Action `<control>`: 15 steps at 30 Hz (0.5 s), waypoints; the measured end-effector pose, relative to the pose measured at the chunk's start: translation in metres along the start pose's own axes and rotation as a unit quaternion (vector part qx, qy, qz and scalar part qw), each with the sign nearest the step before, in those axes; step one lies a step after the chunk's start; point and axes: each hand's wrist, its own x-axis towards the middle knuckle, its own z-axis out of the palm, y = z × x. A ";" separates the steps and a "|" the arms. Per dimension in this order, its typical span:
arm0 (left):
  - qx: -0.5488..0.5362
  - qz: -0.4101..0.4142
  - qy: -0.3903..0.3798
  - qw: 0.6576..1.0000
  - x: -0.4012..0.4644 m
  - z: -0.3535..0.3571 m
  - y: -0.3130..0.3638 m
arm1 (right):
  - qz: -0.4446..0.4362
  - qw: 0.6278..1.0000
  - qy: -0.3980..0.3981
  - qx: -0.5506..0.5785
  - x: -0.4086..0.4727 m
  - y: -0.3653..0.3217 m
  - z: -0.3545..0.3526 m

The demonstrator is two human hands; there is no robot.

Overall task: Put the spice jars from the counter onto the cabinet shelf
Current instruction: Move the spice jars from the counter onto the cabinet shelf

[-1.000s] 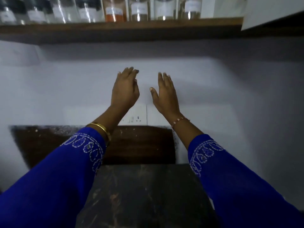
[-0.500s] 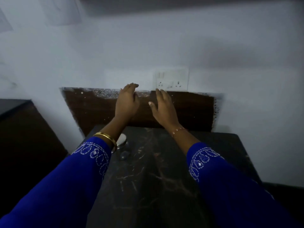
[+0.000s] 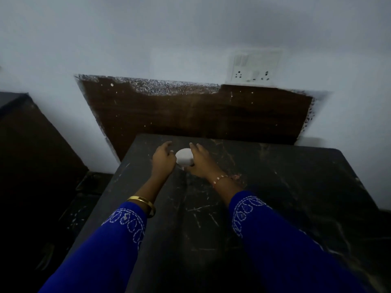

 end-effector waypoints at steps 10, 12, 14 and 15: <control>-0.131 -0.151 -0.163 0.966 0.003 0.002 -0.039 | 0.072 0.996 0.021 0.040 0.015 0.003 0.030; -0.144 -0.159 -0.163 0.963 -0.002 0.006 -0.042 | 0.069 0.993 0.068 0.069 0.011 0.006 0.035; -0.170 -0.167 -0.151 0.959 -0.007 0.009 -0.044 | 0.077 0.983 0.096 0.138 0.004 0.008 0.041; -0.180 -0.167 -0.146 0.958 -0.010 0.010 -0.044 | 0.081 0.975 0.100 0.179 0.000 0.009 0.044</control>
